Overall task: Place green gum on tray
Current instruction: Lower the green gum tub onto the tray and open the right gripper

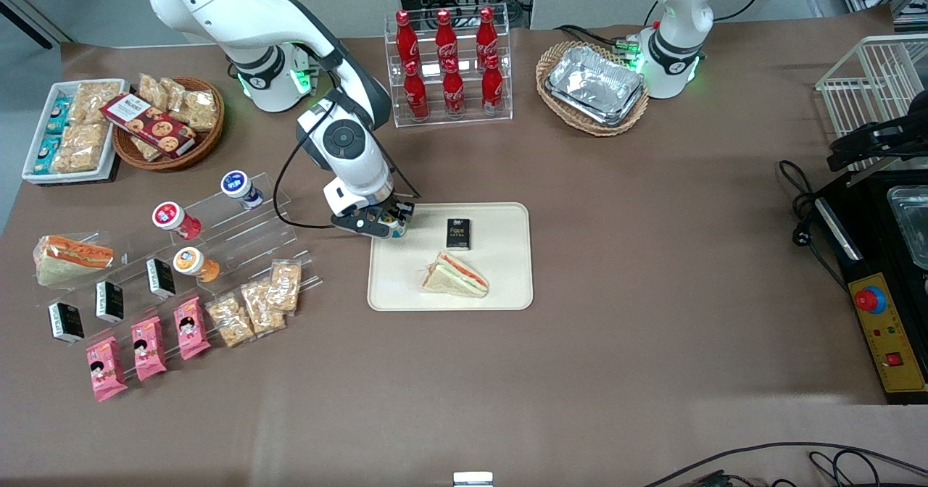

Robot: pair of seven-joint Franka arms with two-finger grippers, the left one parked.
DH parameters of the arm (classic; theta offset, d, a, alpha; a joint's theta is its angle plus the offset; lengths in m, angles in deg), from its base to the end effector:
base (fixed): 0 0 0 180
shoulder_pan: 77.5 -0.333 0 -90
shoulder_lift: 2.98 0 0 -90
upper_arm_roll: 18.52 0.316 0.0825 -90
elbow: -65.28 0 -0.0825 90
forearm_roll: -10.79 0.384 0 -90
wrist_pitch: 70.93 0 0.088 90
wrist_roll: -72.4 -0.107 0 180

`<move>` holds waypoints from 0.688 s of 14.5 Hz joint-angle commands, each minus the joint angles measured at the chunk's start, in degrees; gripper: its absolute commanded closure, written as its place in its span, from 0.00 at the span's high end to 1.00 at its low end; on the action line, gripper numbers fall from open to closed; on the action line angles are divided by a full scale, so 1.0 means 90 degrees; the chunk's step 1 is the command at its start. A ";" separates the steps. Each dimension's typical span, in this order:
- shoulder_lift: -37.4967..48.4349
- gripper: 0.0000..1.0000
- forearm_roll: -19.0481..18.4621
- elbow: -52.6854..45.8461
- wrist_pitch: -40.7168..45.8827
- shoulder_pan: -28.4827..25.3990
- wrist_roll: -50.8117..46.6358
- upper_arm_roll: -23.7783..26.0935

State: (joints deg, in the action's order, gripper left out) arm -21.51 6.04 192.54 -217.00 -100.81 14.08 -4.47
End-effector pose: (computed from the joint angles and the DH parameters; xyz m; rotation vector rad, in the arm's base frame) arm 0.4377 0.3367 0.2340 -3.0715 0.4802 0.0175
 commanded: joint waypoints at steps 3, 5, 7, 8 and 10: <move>-0.0197 0.75 -0.0196 -0.0117 -0.0254 -0.0037 -0.0180 -0.0008; -0.0187 0.98 -0.0196 -0.0117 -0.0245 -0.0008 -0.0171 -0.0008; -0.0003 0.99 -0.0196 -0.0117 -0.0196 0.0079 -0.0103 -0.0027; 0.0143 0.99 -0.0196 -0.0117 -0.0167 0.0080 -0.0073 -0.0047; 0.0427 0.99 -0.0157 -0.0301 0.0212 0.0264 -0.0005 -0.0135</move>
State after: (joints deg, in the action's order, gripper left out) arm -21.27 5.88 191.56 -218.56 -100.42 14.05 -5.11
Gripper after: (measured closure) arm 0.013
